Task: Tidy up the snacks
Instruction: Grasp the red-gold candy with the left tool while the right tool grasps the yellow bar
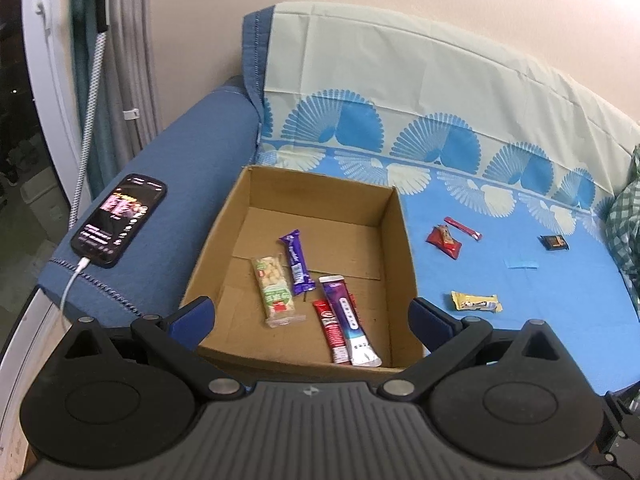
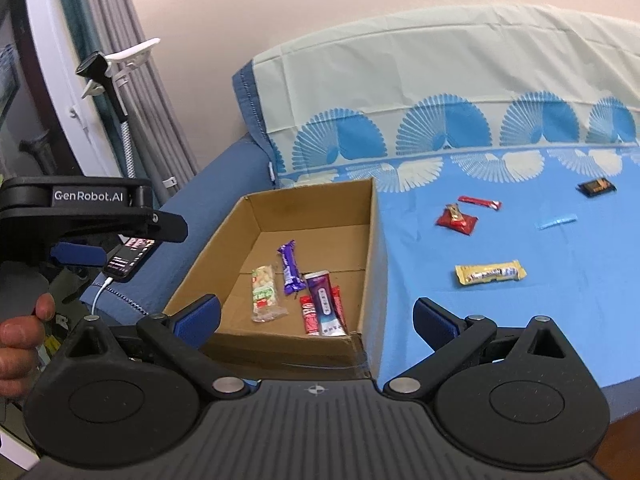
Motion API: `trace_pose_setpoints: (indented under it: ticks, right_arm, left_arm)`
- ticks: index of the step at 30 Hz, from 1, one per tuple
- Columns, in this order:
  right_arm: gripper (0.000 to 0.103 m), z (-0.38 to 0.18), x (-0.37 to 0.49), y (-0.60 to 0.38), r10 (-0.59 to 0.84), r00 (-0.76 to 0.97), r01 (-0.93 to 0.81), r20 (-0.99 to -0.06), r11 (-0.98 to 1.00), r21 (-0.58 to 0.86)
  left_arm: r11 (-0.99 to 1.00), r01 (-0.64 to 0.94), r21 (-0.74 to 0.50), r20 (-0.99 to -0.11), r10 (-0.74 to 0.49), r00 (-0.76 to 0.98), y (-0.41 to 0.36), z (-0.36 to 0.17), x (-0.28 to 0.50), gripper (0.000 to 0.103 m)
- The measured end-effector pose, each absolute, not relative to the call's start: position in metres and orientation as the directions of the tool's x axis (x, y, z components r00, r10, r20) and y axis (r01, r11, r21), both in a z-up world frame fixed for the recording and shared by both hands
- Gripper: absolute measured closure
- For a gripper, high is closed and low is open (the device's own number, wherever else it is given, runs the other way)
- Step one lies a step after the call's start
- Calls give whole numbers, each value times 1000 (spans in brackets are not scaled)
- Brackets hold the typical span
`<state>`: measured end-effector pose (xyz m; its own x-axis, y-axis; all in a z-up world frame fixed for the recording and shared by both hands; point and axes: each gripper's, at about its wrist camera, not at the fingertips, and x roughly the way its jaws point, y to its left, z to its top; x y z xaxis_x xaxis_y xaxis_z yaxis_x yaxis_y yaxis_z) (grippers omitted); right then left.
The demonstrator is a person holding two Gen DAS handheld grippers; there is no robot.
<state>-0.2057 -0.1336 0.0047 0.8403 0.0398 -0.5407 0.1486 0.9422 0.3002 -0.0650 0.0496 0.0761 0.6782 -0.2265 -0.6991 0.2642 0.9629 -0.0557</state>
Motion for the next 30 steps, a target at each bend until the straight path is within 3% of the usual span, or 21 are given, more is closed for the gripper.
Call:
trace_pose_setpoints:
  ticks: [17,30]
  right_arm:
    - [1,-33,-186,-227,-85,785,348,-614,880,323]
    - [1,-111,-102,-343,-185,677,399,-712,905,144]
  left_arm:
    - [925,379,-25,-745,-271,610,-57,60,-10,0]
    - [896,443,16,-820,-242,519,-215,-11,108,0]
